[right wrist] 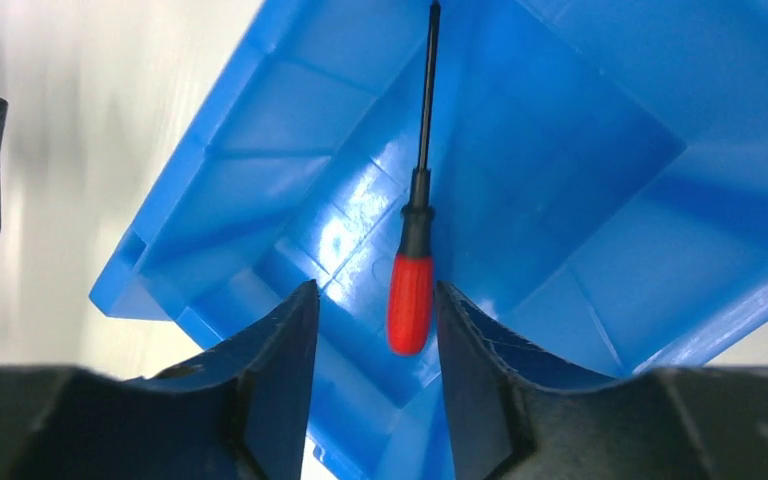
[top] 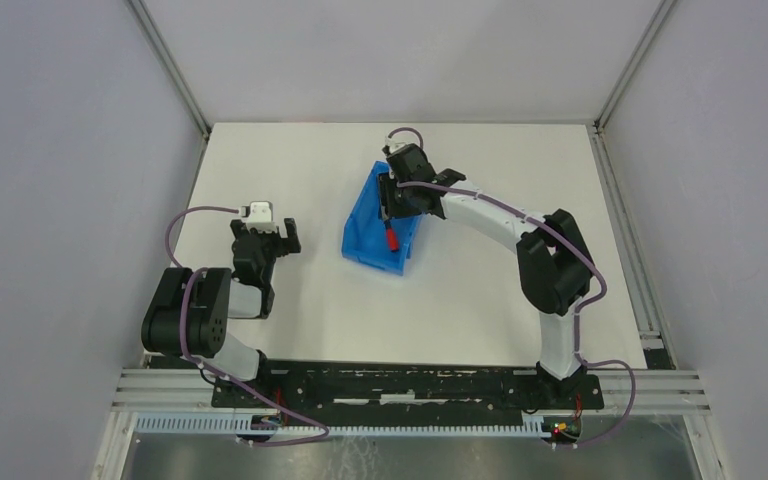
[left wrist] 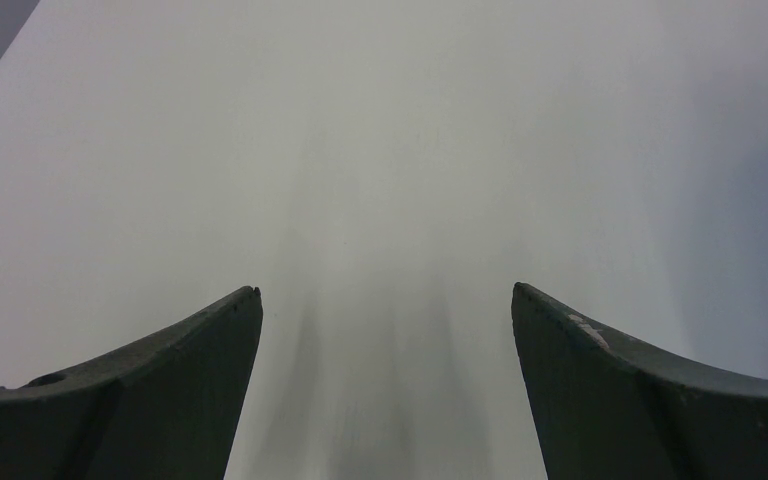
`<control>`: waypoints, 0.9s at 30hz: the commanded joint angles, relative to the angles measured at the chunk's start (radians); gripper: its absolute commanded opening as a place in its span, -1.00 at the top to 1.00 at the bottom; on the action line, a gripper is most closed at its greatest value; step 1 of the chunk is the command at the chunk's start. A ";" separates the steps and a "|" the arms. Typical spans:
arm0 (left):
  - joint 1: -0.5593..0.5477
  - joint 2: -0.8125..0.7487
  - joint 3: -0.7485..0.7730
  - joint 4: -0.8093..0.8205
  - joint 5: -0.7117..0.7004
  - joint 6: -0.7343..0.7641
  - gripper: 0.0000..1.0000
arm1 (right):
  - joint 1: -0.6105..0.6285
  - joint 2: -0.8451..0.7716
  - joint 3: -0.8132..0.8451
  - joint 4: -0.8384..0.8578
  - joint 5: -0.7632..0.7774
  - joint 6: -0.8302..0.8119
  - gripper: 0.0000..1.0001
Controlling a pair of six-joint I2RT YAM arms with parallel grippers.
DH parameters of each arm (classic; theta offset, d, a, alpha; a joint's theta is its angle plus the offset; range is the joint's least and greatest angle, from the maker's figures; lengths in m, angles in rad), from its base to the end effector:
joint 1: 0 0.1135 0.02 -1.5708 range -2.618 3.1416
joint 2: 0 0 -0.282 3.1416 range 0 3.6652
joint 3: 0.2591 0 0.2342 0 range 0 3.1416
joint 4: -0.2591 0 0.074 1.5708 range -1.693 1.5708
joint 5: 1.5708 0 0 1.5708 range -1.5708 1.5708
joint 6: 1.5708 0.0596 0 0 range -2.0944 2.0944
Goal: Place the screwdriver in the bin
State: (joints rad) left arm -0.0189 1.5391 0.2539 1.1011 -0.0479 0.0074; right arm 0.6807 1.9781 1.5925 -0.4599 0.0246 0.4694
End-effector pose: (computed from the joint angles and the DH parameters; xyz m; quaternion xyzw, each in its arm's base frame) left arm 0.2637 -0.0021 0.1706 -0.0052 0.7690 0.0147 0.6390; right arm 0.3527 0.2837 0.2429 -0.0942 0.9301 0.1833 0.3039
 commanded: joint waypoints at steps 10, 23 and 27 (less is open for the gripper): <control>-0.001 -0.011 0.004 0.039 -0.004 -0.032 -1.00 | -0.015 -0.194 0.167 0.040 0.122 -0.127 -0.96; -0.001 -0.011 0.004 0.039 -0.004 -0.032 -1.00 | -0.230 -0.808 -0.517 0.403 0.303 -0.389 -0.96; -0.001 -0.011 0.004 0.039 -0.005 -0.031 -1.00 | -0.288 -0.982 -0.861 0.548 0.456 -0.404 -0.96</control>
State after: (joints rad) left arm -0.0189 1.5391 0.2539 1.1007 -0.0479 0.0074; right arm 0.4252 1.0752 0.9840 -0.0933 0.3111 0.1162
